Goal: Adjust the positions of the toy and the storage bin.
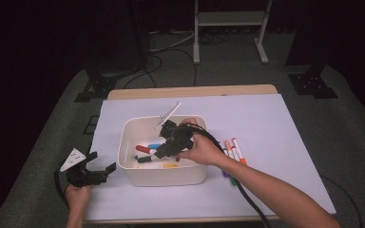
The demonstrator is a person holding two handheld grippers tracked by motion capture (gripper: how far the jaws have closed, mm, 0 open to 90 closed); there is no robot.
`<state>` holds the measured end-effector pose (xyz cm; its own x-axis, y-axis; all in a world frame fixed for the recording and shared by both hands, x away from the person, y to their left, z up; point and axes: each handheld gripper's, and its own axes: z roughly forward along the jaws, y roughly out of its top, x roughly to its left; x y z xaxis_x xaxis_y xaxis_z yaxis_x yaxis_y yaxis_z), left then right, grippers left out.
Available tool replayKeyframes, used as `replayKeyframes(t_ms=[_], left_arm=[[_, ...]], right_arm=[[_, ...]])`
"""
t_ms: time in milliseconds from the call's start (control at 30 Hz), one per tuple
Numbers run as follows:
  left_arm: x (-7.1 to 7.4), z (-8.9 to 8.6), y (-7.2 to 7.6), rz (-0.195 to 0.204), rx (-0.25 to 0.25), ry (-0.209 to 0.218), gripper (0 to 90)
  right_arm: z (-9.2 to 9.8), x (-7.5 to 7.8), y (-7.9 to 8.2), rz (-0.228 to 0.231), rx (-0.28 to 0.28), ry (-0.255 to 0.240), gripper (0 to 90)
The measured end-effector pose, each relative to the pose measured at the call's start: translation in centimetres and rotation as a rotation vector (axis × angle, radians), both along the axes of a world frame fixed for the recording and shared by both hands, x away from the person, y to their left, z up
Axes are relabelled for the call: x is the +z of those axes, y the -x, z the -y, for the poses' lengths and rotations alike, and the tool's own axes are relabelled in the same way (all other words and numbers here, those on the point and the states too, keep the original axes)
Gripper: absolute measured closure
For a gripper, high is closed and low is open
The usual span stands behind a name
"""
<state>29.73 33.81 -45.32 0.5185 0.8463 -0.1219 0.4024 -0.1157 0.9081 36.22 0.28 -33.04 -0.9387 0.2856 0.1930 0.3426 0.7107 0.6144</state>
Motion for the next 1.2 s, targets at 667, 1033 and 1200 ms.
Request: replayKeyframes(t_ms=[667, 1033, 1200], left_arm=[[0.0, 0.0, 0.0, -0.002, -0.002, 0.004, 0.0], [0.0, 0.0, 0.0, -0.002, -0.002, 0.004, 0.0], [0.0, 0.0, 0.0, -0.001, -0.002, 0.003, 0.0]], right_arm=[[-1.1, -0.7, 0.3, -0.005, 0.026, 0.052, 67.4], [1.9, 2.3, 0.4, 0.007, -0.025, -0.022, 61.7], [4.4, 3.5, 0.3, 0.02, -0.062, -0.058, 59.6]])
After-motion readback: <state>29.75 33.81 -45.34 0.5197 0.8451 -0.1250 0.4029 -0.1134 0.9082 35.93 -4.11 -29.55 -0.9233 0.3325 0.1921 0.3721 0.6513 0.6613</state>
